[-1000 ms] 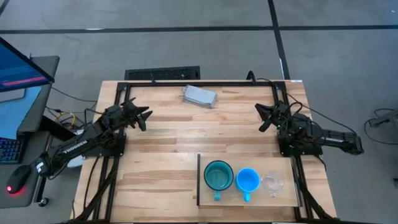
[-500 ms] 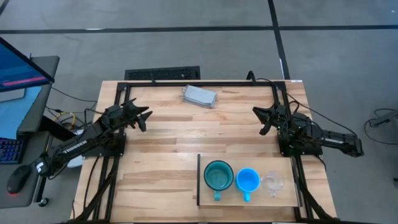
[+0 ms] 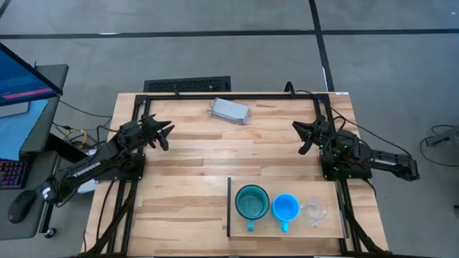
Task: Stack small to large cups/mugs on shelf
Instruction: Return to Home Position
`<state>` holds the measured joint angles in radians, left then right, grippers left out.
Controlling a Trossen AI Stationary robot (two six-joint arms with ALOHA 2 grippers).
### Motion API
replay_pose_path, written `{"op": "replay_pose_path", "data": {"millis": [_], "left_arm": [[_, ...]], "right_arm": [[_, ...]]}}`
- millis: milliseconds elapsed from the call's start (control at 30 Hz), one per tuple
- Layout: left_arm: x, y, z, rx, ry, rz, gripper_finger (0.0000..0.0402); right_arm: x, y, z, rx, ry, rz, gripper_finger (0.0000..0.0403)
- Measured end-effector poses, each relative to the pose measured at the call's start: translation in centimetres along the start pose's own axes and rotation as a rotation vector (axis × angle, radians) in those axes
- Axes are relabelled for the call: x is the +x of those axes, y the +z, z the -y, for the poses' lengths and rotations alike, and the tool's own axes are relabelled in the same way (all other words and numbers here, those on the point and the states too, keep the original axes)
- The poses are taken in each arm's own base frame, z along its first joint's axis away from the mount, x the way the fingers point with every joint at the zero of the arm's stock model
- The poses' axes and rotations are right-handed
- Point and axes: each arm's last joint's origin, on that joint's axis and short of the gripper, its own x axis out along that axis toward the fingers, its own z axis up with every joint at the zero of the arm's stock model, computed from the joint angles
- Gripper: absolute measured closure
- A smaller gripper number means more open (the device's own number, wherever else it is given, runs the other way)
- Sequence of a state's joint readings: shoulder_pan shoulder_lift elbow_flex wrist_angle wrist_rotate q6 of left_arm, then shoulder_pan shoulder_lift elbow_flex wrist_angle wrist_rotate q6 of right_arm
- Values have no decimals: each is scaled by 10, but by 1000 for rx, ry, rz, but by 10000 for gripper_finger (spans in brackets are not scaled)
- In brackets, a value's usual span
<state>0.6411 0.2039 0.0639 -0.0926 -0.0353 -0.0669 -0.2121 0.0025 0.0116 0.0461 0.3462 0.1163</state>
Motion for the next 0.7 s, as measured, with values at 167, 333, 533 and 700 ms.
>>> {"op": "replay_pose_path", "data": {"millis": [167,333,533,700], "left_arm": [[-6,6,0,-7,-7,82,307],[-17,11,-1,-11,15,170,317],[-16,10,0,-17,3,152,319],[-16,10,0,-10,-6,152,319]], "right_arm": [[0,0,0,-64,-2,-3,340],[0,0,0,-66,-3,-3,340],[1,-1,0,-86,-8,-10,340],[2,-2,1,-94,-22,-19,340]]}}
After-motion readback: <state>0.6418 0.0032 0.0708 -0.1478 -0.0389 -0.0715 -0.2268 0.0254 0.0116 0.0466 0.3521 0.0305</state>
